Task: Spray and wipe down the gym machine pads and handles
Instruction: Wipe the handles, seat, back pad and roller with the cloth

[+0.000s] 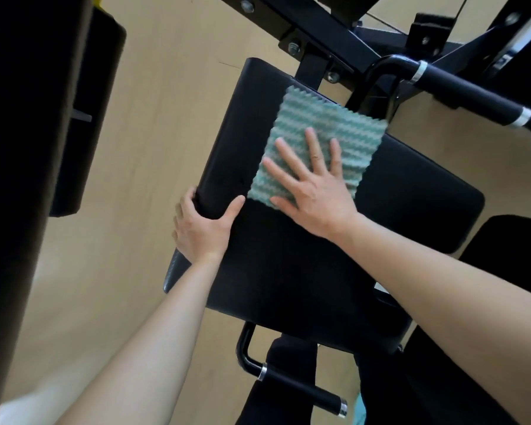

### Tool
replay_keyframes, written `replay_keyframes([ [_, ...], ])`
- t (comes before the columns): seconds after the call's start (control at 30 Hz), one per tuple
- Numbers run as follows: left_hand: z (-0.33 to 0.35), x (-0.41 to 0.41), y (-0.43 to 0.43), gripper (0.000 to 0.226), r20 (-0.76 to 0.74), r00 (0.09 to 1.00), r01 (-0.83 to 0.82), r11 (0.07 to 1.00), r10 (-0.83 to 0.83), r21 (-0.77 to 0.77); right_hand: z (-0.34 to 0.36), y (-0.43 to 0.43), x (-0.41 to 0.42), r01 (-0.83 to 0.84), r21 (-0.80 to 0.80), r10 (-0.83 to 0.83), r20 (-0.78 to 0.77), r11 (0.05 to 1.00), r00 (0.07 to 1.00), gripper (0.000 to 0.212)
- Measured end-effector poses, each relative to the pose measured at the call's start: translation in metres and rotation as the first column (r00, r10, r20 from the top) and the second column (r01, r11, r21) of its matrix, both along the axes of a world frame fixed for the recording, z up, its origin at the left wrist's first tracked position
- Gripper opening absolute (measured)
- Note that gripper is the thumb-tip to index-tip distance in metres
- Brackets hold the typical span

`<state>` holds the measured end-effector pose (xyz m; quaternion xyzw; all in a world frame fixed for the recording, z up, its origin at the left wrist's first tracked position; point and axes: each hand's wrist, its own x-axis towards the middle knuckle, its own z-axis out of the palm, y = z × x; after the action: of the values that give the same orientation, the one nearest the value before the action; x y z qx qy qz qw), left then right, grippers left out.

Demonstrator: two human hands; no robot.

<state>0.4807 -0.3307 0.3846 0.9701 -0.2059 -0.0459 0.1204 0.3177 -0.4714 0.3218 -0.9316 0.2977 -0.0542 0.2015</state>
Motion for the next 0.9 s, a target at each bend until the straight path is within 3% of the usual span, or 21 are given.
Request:
replay_keyframes([
  [0.17,-0.001,0.005,-0.001,0.097,-0.052,0.998,-0.039,0.996,0.035,-0.081,0.006,-0.033,0.020,-0.339,-0.094,0.343,0.031,0.936,0.939,0.075],
  [0.23,0.000,0.006,-0.001,0.099,-0.075,0.996,-0.054,0.995,0.047,-0.089,0.010,-0.071,0.033,-0.268,-0.063,0.270,0.022,0.961,0.963,0.079],
  [0.33,0.000,0.007,0.000,0.099,-0.099,0.994,-0.066,0.993,0.056,-0.098,0.022,-0.111,0.060,-0.003,0.075,0.004,-0.004,0.997,1.000,0.079],
  [0.43,0.000,0.006,-0.001,0.100,-0.089,0.995,-0.058,0.994,0.049,-0.096,0.031,-0.110,0.087,0.078,0.030,-0.077,-0.042,0.996,0.996,0.075],
  [0.57,-0.003,0.004,-0.001,0.098,-0.057,0.998,-0.045,0.995,0.041,-0.083,0.041,-0.064,0.106,-0.109,-0.052,0.107,-0.042,0.993,0.993,0.067],
  [0.73,-0.007,0.001,0.000,0.096,0.016,1.000,-0.019,0.996,0.020,-0.089,0.033,-0.031,0.104,-0.427,-0.174,0.426,-0.042,0.887,0.904,0.065],
  [0.8,-0.009,0.002,0.002,0.098,0.021,1.000,-0.013,0.997,0.015,-0.082,0.035,-0.061,0.101,-0.389,-0.156,0.384,-0.064,0.908,0.921,0.075],
  [0.9,-0.010,0.000,0.005,0.098,0.025,1.000,-0.006,0.996,0.008,-0.084,0.040,-0.107,0.098,-0.167,-0.046,0.162,-0.084,0.985,0.983,0.077],
])
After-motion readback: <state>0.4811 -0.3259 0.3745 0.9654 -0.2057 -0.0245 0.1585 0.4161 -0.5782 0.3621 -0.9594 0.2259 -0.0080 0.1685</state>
